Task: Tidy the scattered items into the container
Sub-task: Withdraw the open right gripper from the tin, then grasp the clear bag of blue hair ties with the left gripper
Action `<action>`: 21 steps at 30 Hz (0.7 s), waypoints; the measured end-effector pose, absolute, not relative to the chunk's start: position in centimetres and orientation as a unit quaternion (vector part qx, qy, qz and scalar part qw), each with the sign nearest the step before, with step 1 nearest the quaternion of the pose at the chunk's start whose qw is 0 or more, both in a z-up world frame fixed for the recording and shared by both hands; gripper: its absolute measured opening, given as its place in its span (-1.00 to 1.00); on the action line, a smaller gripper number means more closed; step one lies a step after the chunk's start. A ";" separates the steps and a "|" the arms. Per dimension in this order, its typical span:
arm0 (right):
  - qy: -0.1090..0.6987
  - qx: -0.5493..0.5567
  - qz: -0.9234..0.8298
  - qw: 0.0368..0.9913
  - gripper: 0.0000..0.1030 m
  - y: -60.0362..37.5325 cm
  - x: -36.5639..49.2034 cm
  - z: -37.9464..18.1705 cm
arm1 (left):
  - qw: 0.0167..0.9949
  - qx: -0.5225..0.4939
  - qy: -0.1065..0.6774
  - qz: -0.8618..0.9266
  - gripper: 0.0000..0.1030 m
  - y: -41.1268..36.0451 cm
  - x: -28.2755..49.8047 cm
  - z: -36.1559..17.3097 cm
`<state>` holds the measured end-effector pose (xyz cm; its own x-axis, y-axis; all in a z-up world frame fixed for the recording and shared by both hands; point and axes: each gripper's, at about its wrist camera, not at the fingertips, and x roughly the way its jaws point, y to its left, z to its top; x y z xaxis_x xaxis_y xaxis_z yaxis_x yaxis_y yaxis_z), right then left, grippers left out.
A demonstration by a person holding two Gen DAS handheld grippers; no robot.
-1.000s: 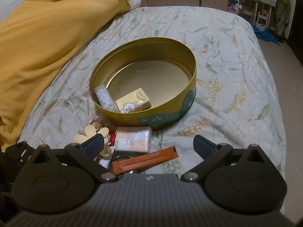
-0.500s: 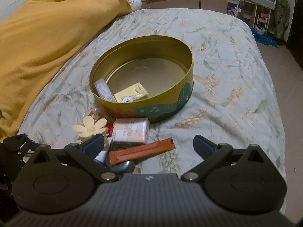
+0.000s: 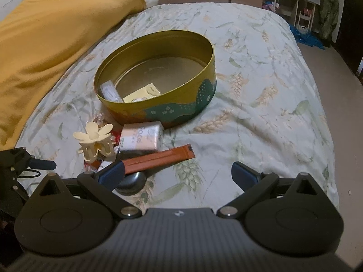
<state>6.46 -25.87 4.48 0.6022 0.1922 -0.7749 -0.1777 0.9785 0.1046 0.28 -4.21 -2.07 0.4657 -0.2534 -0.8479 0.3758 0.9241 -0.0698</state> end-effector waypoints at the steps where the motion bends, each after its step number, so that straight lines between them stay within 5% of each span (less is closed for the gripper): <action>1: 0.433 0.009 0.102 0.895 1.00 -25.9 6.3 4.4 | 0.854 0.059 0.482 -0.187 0.98 -4.4 0.4 -1.9; 21: 0.428 0.029 0.091 0.899 1.00 -27.1 4.6 4.1 | 0.852 -0.002 0.495 -0.170 0.93 -5.8 2.7 -2.3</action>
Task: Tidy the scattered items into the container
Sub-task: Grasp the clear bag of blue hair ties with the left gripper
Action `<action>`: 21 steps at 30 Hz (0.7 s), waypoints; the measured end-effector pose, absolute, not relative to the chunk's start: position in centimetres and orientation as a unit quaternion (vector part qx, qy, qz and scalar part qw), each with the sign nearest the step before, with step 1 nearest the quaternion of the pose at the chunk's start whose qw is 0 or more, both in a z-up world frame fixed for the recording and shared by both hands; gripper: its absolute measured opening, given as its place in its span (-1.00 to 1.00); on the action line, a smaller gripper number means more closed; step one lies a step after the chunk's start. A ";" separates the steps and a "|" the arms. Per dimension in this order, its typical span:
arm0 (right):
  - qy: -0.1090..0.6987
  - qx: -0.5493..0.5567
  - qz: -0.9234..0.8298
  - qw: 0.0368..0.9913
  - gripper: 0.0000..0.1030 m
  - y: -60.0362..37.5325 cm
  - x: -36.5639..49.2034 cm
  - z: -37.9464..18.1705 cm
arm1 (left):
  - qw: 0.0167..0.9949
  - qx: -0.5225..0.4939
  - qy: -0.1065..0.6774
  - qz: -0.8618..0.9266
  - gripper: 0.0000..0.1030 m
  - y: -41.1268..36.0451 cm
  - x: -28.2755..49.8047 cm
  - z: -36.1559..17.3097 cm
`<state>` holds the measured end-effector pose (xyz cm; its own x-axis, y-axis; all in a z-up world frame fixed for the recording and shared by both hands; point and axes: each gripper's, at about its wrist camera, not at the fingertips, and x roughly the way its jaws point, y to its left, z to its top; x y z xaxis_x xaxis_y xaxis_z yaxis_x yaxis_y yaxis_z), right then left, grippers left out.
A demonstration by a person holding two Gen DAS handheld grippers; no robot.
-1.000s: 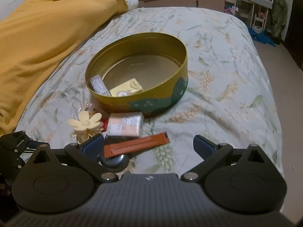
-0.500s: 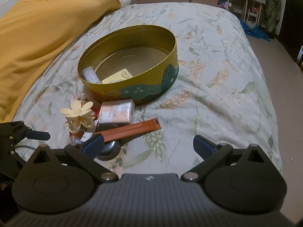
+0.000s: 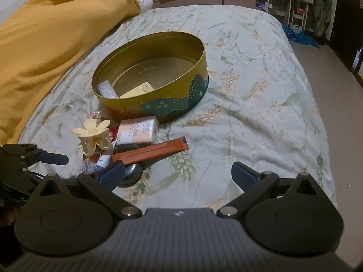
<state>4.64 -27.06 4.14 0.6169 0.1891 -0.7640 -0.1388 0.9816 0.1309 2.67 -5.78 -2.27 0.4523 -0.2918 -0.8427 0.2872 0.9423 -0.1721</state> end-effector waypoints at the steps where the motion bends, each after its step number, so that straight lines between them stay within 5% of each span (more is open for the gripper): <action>1: 0.430 0.034 0.089 0.898 1.00 -27.2 4.7 4.0 | 0.852 -0.004 0.496 -0.167 0.91 -5.8 2.9 -2.4; 5: 0.436 0.059 0.083 0.894 1.00 -27.8 4.7 3.5 | 0.850 -0.014 0.503 -0.159 0.82 -6.2 3.5 -2.8; 11: 0.446 0.089 0.079 0.887 1.00 -28.6 5.0 2.9 | 0.842 -0.029 0.518 -0.148 0.37 -6.4 4.2 -3.9; 16: 0.452 0.075 0.088 0.885 1.00 -27.9 5.0 2.7 | 0.844 -0.025 0.517 -0.143 -0.39 -5.7 3.6 -3.6; 21: 0.455 0.077 0.092 0.882 1.00 -27.7 5.1 2.4 | 0.844 -0.022 0.515 -0.149 -0.49 -4.5 2.2 -2.8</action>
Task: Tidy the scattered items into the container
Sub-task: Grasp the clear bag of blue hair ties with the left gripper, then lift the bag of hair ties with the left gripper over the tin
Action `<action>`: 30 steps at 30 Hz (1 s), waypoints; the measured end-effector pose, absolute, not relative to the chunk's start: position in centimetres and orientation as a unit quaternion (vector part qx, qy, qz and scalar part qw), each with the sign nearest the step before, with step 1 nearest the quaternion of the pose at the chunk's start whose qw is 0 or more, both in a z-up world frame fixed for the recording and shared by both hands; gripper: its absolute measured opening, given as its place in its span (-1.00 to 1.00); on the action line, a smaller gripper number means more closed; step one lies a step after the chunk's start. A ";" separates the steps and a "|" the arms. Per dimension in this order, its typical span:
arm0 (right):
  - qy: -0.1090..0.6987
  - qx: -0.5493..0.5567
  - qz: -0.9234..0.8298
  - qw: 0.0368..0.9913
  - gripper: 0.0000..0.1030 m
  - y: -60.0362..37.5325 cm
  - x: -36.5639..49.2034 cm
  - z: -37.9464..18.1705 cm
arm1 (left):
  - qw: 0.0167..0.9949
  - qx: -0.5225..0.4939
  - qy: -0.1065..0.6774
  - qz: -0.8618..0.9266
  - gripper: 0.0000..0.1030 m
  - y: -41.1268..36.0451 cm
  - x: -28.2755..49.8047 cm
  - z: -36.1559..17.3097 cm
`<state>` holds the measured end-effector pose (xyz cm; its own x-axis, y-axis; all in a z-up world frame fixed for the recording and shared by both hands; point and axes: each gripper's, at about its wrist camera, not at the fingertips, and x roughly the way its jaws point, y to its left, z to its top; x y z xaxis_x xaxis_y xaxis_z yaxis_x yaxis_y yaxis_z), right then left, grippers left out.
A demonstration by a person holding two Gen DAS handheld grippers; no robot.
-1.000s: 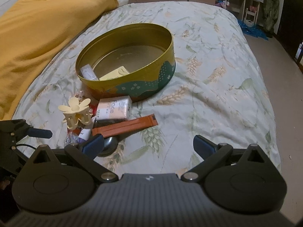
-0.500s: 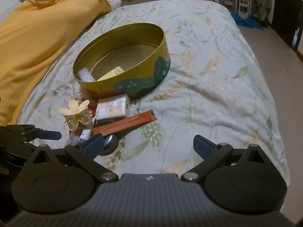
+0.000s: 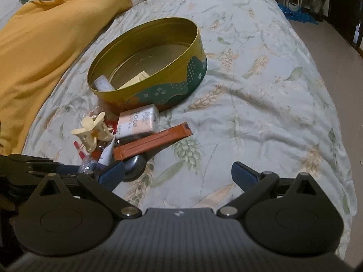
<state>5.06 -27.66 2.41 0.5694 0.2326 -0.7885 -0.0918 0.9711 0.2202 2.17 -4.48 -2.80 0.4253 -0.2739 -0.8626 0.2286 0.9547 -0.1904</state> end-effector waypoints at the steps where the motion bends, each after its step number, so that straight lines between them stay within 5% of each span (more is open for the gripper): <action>1: 0.455 0.079 0.092 0.882 1.00 -27.7 5.1 2.4 | 0.844 -0.023 0.514 -0.151 -0.50 -4.2 1.8 -2.6; 30: 0.458 0.090 0.091 0.880 1.00 -27.7 5.2 2.1 | 0.900 -0.017 0.419 -0.122 -0.51 1.3 0.8 8.1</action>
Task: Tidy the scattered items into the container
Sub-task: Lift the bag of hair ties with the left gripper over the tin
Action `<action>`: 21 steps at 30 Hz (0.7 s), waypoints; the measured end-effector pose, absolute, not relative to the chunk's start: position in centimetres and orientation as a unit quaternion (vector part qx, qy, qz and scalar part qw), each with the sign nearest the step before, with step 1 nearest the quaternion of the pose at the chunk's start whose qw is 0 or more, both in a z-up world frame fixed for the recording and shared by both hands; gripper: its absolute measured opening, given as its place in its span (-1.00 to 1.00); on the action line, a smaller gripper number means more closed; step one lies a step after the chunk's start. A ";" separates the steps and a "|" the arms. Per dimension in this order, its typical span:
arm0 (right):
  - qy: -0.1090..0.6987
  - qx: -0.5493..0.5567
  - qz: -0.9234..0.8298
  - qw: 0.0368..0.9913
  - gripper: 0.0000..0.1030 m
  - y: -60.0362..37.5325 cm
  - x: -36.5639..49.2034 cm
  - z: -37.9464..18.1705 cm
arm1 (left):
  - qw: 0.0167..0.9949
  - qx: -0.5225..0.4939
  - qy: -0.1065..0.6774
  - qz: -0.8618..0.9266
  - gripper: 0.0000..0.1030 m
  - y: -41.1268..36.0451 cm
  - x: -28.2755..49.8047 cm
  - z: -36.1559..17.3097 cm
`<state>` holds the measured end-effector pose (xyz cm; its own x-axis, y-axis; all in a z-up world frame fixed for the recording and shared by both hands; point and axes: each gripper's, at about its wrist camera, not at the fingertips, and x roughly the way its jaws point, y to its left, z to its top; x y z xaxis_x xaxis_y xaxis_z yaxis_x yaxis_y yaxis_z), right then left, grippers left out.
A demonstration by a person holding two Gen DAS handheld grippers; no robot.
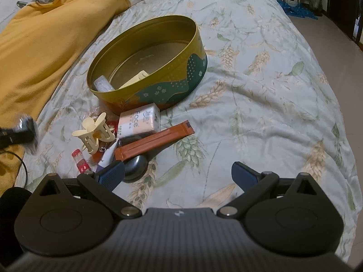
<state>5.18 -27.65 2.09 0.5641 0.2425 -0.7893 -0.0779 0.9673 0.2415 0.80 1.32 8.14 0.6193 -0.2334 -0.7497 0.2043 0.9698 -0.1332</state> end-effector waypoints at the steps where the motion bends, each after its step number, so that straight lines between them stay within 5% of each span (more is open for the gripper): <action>1: 0.458 0.090 0.091 0.880 1.00 -27.7 5.2 2.1 | 0.901 -0.017 0.415 -0.123 -0.51 1.4 0.9 8.5; 21: 0.462 0.091 0.088 0.878 1.00 -27.8 5.3 1.8 | 0.913 0.028 0.382 -0.139 -0.51 -0.9 6.4 12.8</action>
